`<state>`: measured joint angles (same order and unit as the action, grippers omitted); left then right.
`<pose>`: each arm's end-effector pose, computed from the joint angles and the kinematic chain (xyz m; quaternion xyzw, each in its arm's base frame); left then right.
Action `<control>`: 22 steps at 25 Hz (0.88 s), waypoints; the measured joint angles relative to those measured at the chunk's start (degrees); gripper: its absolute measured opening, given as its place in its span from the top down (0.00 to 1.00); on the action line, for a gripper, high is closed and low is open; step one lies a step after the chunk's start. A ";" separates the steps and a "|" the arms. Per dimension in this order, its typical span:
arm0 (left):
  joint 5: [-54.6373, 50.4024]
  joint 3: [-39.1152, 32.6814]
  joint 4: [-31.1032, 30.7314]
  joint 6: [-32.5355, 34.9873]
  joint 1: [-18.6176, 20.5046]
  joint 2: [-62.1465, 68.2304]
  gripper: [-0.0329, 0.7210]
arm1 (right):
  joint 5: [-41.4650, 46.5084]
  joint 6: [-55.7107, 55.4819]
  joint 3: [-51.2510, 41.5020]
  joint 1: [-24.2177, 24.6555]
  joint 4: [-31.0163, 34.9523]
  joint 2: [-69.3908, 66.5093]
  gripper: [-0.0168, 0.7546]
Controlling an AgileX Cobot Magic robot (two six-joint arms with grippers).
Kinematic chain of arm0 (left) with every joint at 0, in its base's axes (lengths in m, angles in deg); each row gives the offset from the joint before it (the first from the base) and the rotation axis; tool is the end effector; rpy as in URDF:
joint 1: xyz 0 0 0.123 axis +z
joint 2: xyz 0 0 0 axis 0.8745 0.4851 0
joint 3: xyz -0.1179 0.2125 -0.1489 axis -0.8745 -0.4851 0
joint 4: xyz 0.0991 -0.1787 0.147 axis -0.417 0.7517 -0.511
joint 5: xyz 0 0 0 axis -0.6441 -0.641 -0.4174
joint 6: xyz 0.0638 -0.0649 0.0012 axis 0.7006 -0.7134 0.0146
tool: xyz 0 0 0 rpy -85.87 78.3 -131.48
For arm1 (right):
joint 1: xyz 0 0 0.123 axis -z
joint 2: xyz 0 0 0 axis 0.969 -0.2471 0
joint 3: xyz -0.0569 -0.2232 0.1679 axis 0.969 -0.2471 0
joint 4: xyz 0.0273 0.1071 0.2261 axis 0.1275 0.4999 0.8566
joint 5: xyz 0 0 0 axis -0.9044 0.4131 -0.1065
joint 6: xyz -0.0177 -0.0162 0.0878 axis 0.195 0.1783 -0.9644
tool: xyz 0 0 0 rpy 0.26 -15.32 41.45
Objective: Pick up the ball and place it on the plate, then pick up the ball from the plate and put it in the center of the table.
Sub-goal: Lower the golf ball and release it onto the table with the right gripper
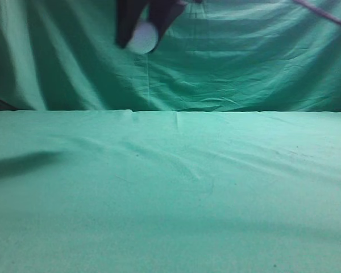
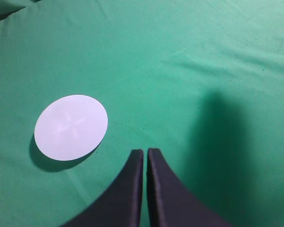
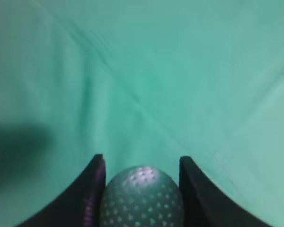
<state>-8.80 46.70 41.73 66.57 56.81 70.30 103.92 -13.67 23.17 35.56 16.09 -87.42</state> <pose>0.0971 -0.0206 0.3037 0.2239 0.8534 0.0026 0.4707 0.3388 0.2931 0.2773 -0.4110 0.8842 0.0886 0.2036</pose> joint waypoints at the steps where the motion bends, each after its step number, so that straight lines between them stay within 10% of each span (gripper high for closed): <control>1: 0.00 0.00 0.00 0.00 0.00 0.00 0.96 | 0.00 0.00 2.09 -0.76 0.00 -2.20 0.57; 20: 0.21 0.00 -0.12 0.00 -0.09 0.00 0.96 | -3.99 0.10 13.97 -3.61 0.20 -21.73 0.57; 22: 0.21 0.00 -0.12 0.00 -0.09 0.00 0.96 | -3.99 0.10 13.97 -3.61 0.20 -21.85 0.45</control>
<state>-8.59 46.70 41.61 66.57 56.71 70.30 99.92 -13.57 37.14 31.95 16.29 -109.27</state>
